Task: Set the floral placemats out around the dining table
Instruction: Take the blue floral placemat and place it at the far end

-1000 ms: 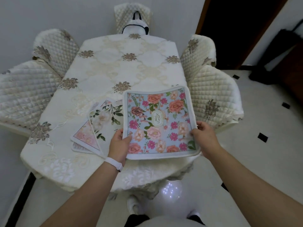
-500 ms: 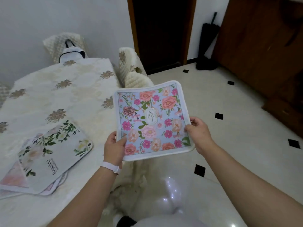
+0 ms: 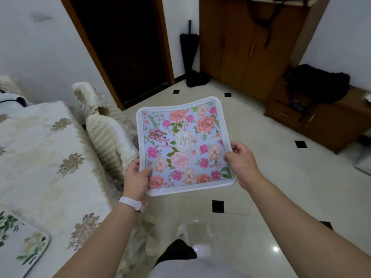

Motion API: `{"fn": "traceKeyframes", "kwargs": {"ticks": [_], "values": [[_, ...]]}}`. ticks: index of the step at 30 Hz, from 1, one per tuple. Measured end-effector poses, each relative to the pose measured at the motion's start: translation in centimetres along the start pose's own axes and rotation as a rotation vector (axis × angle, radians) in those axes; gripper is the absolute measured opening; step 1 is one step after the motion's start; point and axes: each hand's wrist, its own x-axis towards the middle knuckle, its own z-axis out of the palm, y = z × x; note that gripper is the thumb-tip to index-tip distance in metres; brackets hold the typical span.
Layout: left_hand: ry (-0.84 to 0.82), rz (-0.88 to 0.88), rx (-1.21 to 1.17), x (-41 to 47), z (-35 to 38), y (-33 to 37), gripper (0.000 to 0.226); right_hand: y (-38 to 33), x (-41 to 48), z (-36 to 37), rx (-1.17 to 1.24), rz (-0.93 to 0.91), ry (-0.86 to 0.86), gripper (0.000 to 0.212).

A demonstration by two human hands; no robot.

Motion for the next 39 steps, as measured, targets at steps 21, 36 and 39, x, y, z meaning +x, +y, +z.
{"fn": "traceKeyframes", "kwargs": {"ticks": [21,36,39], "values": [[-0.131,-0.057,-0.010,28.5,15.3,6.6,0.017,-8.4,28.1,5.2,-0.151,0.037,0.149,0.019],[-0.041,0.009,-0.097,43.5,22.8,13.1,0.018,-14.8,46.3,9.3,-0.154,-0.068,0.064,0.022],[0.021,0.024,-0.077,46.5,25.4,14.3,0.018,-16.4,51.5,9.8,-0.156,-0.077,0.010,0.025]]}}
